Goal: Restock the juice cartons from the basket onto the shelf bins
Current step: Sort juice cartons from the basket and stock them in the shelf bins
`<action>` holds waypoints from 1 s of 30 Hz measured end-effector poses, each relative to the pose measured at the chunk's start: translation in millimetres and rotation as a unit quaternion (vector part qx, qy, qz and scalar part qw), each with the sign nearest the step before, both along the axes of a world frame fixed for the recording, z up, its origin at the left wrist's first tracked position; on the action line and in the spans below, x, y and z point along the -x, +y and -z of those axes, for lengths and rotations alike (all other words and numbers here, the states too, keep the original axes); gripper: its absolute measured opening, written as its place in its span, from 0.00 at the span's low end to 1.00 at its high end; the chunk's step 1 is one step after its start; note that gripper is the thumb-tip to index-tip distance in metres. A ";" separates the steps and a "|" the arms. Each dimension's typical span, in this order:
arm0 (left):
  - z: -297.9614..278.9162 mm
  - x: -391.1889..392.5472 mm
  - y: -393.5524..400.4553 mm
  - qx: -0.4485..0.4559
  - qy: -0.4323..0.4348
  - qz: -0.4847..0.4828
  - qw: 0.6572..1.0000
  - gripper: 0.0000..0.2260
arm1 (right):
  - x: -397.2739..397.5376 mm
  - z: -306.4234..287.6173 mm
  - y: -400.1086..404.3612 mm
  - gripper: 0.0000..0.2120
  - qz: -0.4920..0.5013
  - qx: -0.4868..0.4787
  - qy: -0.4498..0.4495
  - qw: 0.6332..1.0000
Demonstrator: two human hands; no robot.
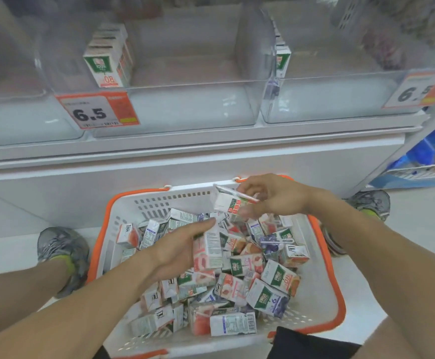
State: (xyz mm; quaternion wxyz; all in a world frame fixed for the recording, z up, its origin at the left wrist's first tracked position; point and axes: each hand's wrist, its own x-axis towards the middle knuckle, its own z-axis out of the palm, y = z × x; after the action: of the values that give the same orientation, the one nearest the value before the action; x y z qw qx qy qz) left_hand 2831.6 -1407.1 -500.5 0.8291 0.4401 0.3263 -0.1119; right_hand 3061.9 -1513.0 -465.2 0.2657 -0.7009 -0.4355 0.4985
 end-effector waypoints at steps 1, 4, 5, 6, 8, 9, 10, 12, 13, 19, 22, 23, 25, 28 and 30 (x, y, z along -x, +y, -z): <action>-6.2 1.4 -0.5 0.008 -0.009 -0.020 1.000 0.14 | 7.1 -7.2 0.4 0.18 -0.009 0.002 0.051 0.999; -22.0 4.4 3.5 -0.031 -0.056 -0.058 0.996 0.16 | 28.7 -17.3 5.6 0.26 -0.041 -0.001 0.188 0.981; -28.6 5.2 6.7 -0.059 -0.070 -0.066 0.994 0.17 | 34.5 -19.7 9.0 0.27 -0.032 -0.005 0.243 0.969; -34.3 6.3 11.1 -0.089 -0.080 -0.075 0.990 0.18 | 39.0 -22.1 12.6 0.26 -0.017 -0.010 0.295 0.955; -45.6 9.2 22.3 -0.138 -0.091 -0.099 0.981 0.24 | 48.2 -30.3 19.2 0.23 -0.002 -0.030 0.368 0.929; -51.9 11.3 28.0 -0.149 -0.097 -0.115 0.977 0.25 | 51.6 -33.1 22.4 0.23 -0.003 -0.043 0.392 0.919; -57.5 13.9 34.8 -0.154 -0.107 -0.127 0.974 0.24 | 53.7 -34.5 26.0 0.24 -0.005 -0.055 0.406 0.912; -69.7 18.8 47.5 -0.155 -0.131 -0.123 0.971 0.25 | 57.0 -40.3 32.2 0.26 -0.009 -0.070 0.415 0.907; -76.7 21.2 53.6 -0.157 -0.142 -0.113 0.971 0.29 | 58.9 -43.7 35.6 0.25 -0.008 -0.077 0.417 0.905; -124.6 29.8 85.4 -0.226 -0.167 -0.054 0.958 0.32 | 76.2 -71.2 54.8 0.26 0.054 -0.252 0.296 0.920; -144.3 33.7 99.8 -0.271 -0.168 -0.068 0.946 0.29 | 85.9 -89.8 62.3 0.24 0.063 -0.288 0.232 0.927; -149.3 35.4 103.5 -0.284 -0.171 -0.075 0.941 0.28 | 89.8 -96.8 64.8 0.21 0.063 -0.286 0.219 0.931; -155.4 39.7 109.3 -0.320 -0.173 -0.081 0.928 0.26 | 95.6 -108.5 71.8 0.18 0.078 -0.285 0.160 0.942; -156.9 45.6 115.7 -0.363 -0.167 -0.100 0.911 0.22 | 99.2 -121.8 88.4 0.16 0.101 -0.301 0.025 0.948; -160.9 45.8 120.0 -0.397 -0.149 -0.114 0.899 0.21 | 96.8 -128.1 102.2 0.18 0.121 -0.323 0.045 0.937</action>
State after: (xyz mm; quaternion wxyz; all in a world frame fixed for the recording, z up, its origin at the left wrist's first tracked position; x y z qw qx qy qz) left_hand 2785.8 -1287.0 -339.7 0.6316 0.7037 0.2647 0.1893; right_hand 2965.0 -1410.8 -337.1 0.5557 -0.6018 -0.4724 0.3256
